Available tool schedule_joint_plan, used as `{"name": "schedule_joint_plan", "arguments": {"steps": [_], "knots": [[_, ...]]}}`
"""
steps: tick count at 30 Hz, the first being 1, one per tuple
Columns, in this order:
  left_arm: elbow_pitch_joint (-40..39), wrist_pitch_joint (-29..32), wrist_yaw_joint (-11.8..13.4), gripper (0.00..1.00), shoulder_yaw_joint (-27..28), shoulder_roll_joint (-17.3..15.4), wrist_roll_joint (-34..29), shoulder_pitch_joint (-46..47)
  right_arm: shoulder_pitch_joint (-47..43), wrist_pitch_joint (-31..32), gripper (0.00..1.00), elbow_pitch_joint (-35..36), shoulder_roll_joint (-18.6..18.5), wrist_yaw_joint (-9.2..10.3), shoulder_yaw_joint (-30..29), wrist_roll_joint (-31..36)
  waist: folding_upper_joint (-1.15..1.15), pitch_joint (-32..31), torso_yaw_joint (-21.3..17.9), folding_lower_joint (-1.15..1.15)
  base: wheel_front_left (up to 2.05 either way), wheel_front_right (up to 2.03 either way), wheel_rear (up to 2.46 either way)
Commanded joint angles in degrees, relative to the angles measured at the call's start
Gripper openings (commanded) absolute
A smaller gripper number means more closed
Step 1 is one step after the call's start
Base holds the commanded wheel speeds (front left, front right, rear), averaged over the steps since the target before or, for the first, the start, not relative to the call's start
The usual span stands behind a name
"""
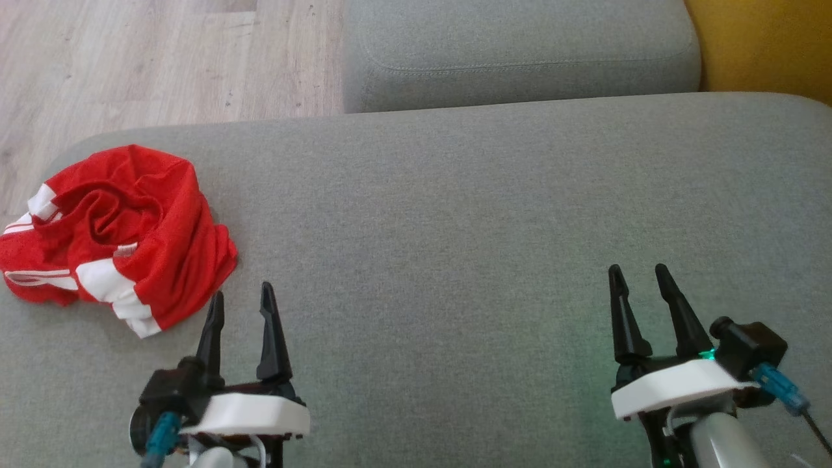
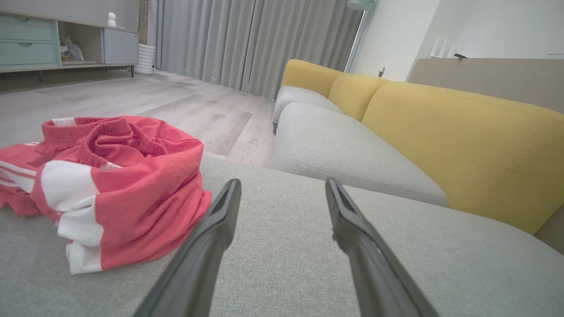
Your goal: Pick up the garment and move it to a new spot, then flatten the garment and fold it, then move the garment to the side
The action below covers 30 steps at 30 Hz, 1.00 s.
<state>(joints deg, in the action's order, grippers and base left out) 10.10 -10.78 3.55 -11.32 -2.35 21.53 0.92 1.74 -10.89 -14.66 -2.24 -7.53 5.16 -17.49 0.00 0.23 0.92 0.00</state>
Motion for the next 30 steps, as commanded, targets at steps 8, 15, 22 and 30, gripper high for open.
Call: {"name": "schedule_joint_plan", "arguments": {"steps": [8,15,22,30], "knots": [[-1.7,-2.2,1.3,1.0,-0.2,-0.5,-6.5,2.9,3.0,-2.1,1.0,2.1,-0.6,0.04,2.5,7.3,0.0,-0.1,0.1,0.0,0.0,0.0,0.0],[-2.0,-3.6,2.0,1.0,-1.5,-0.5,-12.1,3.2,3.1,-3.5,1.0,2.5,-0.6,0.04,3.2,13.0,0.0,0.0,0.3,0.0,0.0,0.0,0.0],[-2.5,-4.2,2.6,1.0,-2.2,-0.5,-14.7,3.3,3.2,-4.1,1.0,2.6,-0.6,0.04,3.5,16.0,0.0,0.2,0.7,0.0,0.0,0.0,0.0],[-2.1,-4.2,2.7,1.0,-2.4,-0.5,-14.6,3.5,3.4,-4.1,1.0,2.4,-0.6,0.04,3.1,15.9,0.0,0.3,0.7,0.0,0.0,0.0,0.0]]}}
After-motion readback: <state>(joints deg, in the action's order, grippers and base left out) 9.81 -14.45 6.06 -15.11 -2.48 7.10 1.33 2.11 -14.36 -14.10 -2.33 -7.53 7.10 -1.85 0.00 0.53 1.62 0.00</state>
